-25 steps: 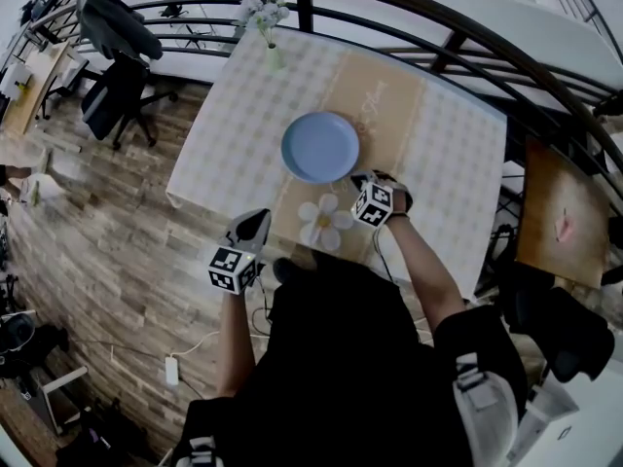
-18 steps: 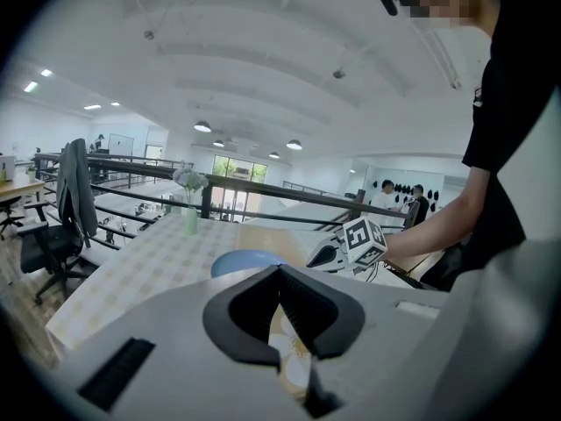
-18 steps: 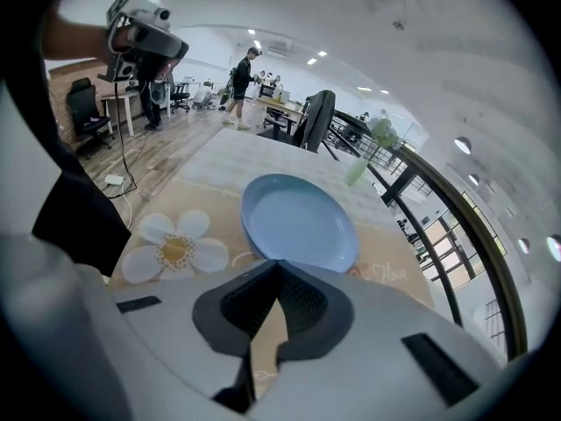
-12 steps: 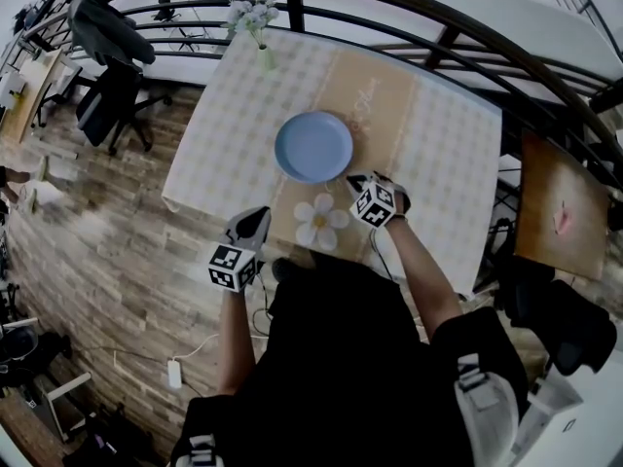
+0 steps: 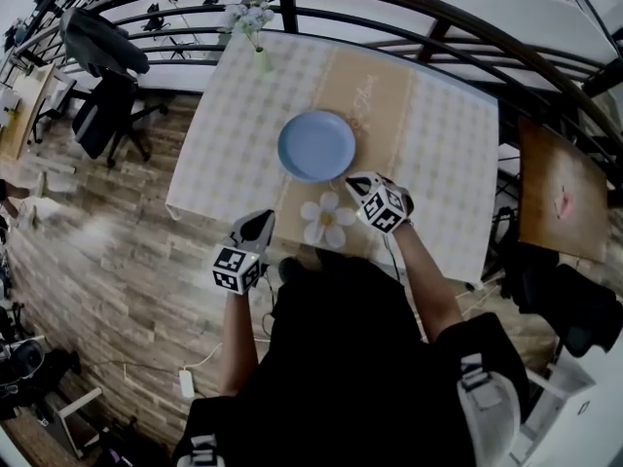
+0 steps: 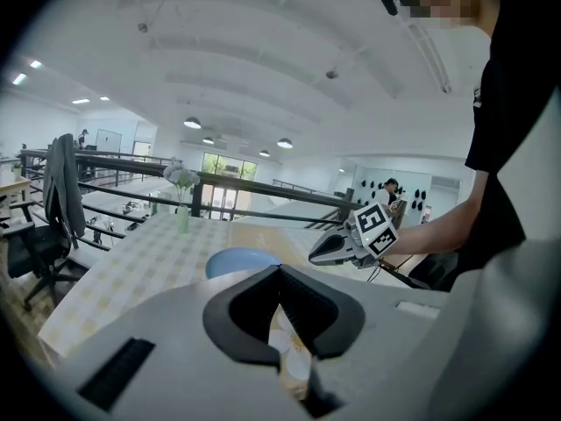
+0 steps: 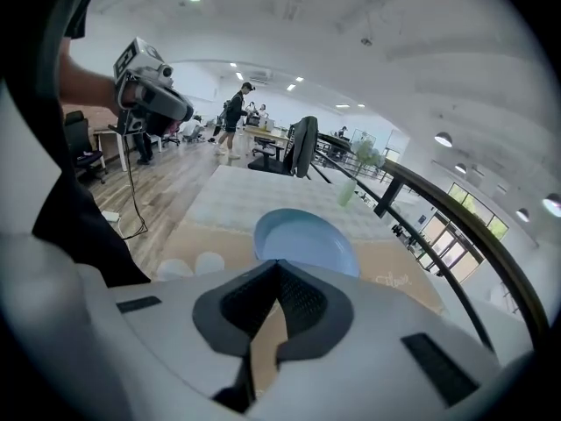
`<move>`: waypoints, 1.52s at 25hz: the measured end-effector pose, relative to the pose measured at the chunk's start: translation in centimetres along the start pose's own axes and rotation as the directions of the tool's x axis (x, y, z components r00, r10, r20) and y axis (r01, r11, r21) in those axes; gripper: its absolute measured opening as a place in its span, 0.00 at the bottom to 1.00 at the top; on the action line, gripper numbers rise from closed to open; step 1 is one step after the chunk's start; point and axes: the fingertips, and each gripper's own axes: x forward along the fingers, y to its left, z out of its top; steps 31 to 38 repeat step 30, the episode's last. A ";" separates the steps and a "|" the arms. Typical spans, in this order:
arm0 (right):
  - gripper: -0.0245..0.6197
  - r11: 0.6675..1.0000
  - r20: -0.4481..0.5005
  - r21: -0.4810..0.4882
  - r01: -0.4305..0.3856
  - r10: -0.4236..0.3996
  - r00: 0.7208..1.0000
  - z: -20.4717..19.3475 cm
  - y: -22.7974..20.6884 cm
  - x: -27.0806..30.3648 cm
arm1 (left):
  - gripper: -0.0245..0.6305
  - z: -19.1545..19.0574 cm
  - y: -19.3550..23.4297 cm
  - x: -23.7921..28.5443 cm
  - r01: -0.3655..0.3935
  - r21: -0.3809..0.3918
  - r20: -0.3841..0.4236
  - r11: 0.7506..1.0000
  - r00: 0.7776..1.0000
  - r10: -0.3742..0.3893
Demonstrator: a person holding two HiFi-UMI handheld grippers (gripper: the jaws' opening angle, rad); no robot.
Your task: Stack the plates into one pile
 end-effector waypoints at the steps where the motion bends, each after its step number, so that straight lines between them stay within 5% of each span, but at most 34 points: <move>1: 0.03 1.000 0.002 0.005 0.008 -0.008 1.000 0.4 0.1 -0.2 | 0.04 0.1 0.4 -0.2 0.007 0.005 -0.004 1.000 1.000 -0.007; 16: 0.03 0.985 0.011 0.115 0.130 -0.132 0.991 3.5 3.5 -1.1 | 0.04 0.0 4.3 -3.6 0.109 0.073 -0.029 0.991 0.994 -0.108; 38: 0.03 0.959 0.022 0.195 0.207 -0.215 0.976 4.9 5.7 0.9 | 0.04 -2.2 8.0 -6.7 0.143 0.078 -0.051 0.987 0.989 -0.139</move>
